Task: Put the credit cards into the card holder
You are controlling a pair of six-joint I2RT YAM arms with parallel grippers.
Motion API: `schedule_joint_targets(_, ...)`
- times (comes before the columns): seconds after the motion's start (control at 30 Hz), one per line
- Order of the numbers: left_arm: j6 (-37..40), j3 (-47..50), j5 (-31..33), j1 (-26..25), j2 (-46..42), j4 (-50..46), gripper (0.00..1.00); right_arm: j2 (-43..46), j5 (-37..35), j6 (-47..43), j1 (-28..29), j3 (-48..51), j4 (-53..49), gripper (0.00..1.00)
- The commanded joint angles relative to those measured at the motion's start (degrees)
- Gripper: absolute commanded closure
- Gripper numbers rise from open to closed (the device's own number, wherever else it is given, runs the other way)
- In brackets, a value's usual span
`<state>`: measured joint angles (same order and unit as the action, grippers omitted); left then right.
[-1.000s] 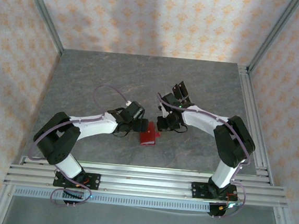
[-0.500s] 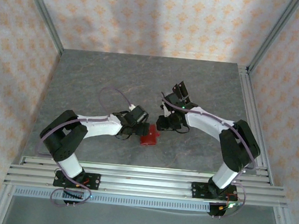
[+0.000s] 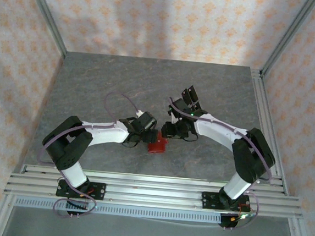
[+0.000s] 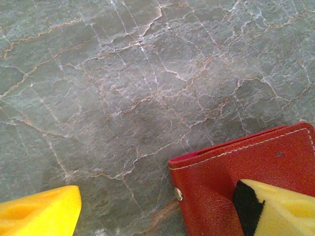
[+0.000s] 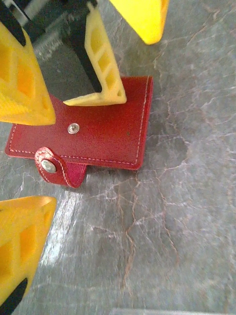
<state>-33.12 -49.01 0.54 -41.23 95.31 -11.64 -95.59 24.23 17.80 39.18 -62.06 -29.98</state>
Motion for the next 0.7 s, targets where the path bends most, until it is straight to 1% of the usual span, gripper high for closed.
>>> schedule_joint_targets(0.0, -0.87, 1.40, 1.66, -0.51, 1.29, -0.09, 0.17, -2.49, -1.54, 0.48, 0.80, -2.30, -1.76, 0.58)
schedule_joint_targets(0.2, -0.95, 1.44, 1.57, -0.47, 1.50, 0.05, 0.17, -4.23, -2.34, -0.07, 1.26, -3.33, -2.45, 0.60)
schedule_joint_targets(0.43, -0.98, 1.98, 1.23, -0.51, 1.59, 0.69, 0.17, -2.59, -4.18, -0.46, 1.16, -3.56, -3.55, 0.69)
schedule_joint_targets(0.53, -1.07, 2.23, 1.22, -0.60, 1.56, 0.89, 0.17, -2.19, -4.59, -0.59, 1.17, -3.68, -4.08, 0.75)
schedule_joint_targets(0.67, -1.17, 2.48, 1.09, -0.60, 1.71, 1.14, 0.17, -1.57, -4.66, -0.64, 1.16, -3.59, -4.30, 0.79)
